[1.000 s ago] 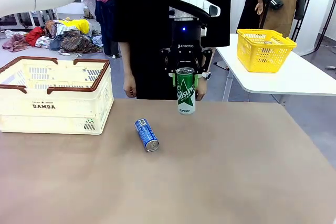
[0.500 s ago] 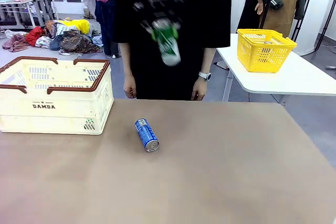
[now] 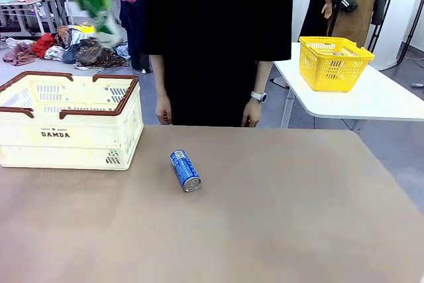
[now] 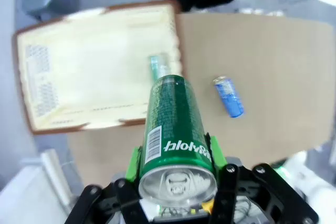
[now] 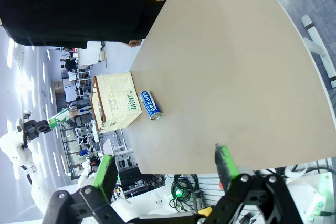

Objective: Place the drinks into the Shopping basket.
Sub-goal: Pick up one drink and place it into the Shopping basket.

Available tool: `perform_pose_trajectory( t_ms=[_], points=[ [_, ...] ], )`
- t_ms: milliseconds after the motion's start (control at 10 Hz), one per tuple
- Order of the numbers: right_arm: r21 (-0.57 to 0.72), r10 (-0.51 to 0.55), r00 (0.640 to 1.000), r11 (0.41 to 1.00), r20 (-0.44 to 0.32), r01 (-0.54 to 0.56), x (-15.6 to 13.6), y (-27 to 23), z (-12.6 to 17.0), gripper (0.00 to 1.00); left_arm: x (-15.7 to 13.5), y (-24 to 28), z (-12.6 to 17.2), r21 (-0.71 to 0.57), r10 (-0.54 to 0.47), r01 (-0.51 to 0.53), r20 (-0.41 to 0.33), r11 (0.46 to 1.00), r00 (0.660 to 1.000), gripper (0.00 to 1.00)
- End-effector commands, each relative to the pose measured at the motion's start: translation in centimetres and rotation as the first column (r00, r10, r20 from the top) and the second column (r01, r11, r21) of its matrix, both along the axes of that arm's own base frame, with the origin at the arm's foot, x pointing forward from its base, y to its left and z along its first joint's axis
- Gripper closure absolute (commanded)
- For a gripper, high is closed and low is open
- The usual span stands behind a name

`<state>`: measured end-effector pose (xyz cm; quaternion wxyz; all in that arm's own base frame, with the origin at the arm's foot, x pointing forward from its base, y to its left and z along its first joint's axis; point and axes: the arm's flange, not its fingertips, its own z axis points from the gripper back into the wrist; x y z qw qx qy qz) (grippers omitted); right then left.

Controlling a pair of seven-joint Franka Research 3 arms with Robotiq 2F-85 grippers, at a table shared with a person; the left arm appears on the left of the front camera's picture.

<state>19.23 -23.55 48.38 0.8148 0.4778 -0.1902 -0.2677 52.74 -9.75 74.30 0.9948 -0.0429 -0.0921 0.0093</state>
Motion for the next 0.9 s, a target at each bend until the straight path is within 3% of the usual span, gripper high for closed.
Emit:
perform_pose_trajectory(
  t_ms=[0,200,400,500,600,700,800],
  points=[
    [-0.004,0.009,1.0,1.0,0.026,-0.009,0.0,-0.1,0.1,0.0,0.0,4.4,-2.4,0.056,0.167,-0.164,-0.043,0.985,0.985,1.0],
    [-0.004,0.009,1.0,1.0,0.026,-0.009,0.0,-0.1,0.1,0.0,0.1,7.5,-6.9,0.08,0.271,-0.264,-0.101,0.961,0.957,1.0],
    [-0.004,0.009,1.0,1.0,0.026,-0.009,0.0,-0.1,0.1,0.0,1.0,7.6,-12.1,0.116,0.288,-0.274,-0.132,0.955,0.949,1.0],
    [-0.004,0.009,1.0,1.0,0.026,-0.009,0.0,-0.1,0.1,0.0,1.6,7.4,-13.6,0.098,0.284,-0.275,-0.101,0.957,0.953,1.0],
    [-0.004,0.009,1.0,1.0,0.026,-0.009,0.0,-0.1,0.1,0.0,2.3,7.3,-13.8,0.039,0.308,-0.307,-0.007,0.951,0.951,1.0],
    [-0.004,0.009,1.0,1.0,0.026,-0.009,0.0,-0.1,0.1,0.0,2.5,8.0,-12.8,0.097,0.276,-0.263,-0.153,0.96,0.949,1.0],
    [-0.004,0.009,1.0,1.0,0.026,-0.009,0.0,-0.1,0.1,0.0,2.5,8.0,-12.8,0.097,0.276,-0.263,-0.153,0.96,0.949,1.0]
  ],
)
